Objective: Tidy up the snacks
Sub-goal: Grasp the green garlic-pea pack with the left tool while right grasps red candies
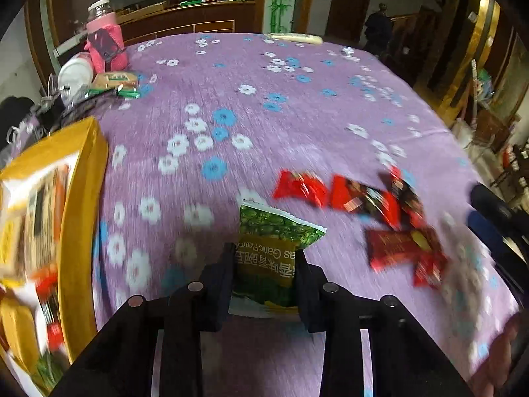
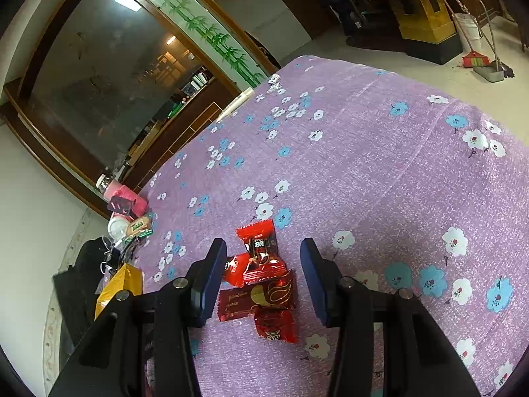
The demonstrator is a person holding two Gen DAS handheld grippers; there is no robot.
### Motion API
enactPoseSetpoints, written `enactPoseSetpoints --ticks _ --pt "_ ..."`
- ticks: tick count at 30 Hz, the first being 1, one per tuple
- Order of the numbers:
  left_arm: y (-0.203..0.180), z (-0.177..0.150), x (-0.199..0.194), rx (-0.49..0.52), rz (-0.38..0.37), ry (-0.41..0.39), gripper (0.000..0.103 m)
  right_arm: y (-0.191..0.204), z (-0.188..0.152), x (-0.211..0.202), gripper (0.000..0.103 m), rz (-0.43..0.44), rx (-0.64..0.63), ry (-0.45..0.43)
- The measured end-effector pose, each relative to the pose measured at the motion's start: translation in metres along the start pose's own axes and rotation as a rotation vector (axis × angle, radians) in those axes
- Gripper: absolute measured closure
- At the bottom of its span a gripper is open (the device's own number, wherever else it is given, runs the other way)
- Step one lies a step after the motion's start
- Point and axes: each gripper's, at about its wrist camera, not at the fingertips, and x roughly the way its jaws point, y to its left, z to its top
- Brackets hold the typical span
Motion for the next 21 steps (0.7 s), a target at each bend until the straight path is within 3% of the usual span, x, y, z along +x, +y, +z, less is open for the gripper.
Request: enactPoseSetpoints --ticks 6,15,21 --pt "0.000 -0.016 -0.028 0.066 0.020 -0.180 0.070 0.006 -0.004 0.007 0.060 -0.039 -0.050 0.020" --pt "0.005 -0.014 -0.032 0.056 -0.036 -0.169 0.070 0.011 -0.006 0.024 0.061 -0.088 -0.040 0.115" --pt "0.010 -0.013 -0.033 0.029 -0.050 -0.158 0.070 0.035 0.012 0.050 0.062 -0.227 -0.153 0.189"
